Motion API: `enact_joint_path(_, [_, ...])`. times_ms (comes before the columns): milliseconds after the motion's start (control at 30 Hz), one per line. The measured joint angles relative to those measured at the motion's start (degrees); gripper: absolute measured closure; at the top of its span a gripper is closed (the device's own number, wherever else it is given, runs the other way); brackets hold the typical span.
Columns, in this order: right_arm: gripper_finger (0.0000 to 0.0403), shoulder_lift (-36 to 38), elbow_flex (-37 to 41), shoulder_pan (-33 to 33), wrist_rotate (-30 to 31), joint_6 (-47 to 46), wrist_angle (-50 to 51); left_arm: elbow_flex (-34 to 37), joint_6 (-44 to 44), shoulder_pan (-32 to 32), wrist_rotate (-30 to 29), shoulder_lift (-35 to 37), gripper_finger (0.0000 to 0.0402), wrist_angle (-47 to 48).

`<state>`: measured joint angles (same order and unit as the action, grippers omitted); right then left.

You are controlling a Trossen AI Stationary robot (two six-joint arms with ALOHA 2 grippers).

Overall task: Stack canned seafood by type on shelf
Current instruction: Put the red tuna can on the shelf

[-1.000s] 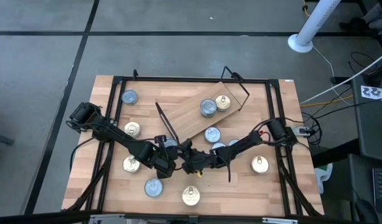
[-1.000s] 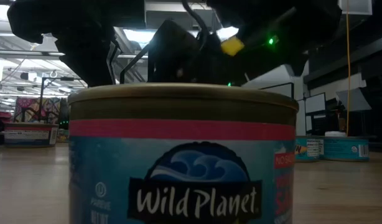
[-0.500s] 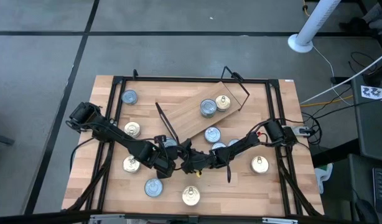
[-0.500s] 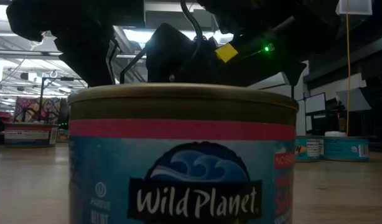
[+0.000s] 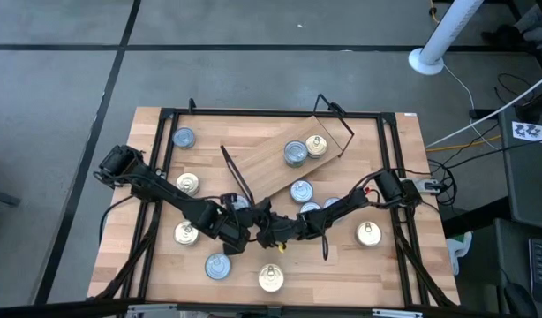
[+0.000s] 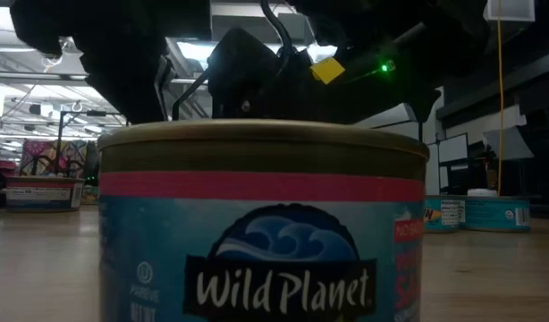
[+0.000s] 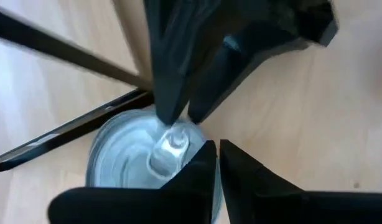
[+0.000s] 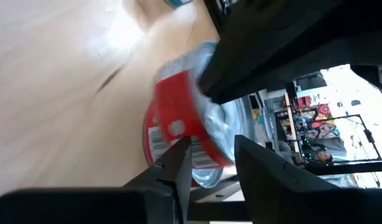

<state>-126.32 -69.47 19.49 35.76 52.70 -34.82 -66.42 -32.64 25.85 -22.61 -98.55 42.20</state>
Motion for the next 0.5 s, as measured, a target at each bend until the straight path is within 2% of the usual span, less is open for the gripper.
enact_joint_path(267, [0.0326, 0.0, 0.0, 0.0, -0.9, 0.0, 0.4, 0.0, 0.0, 0.0, 1.6, 0.0, 0.0329, 0.4])
enact_joint_path(500, [0.0336, 0.0, 0.0, 0.0, -0.6, 0.0, 0.4, 0.0, 0.7, 0.0, 1.7, 0.0, 0.0289, 0.6])
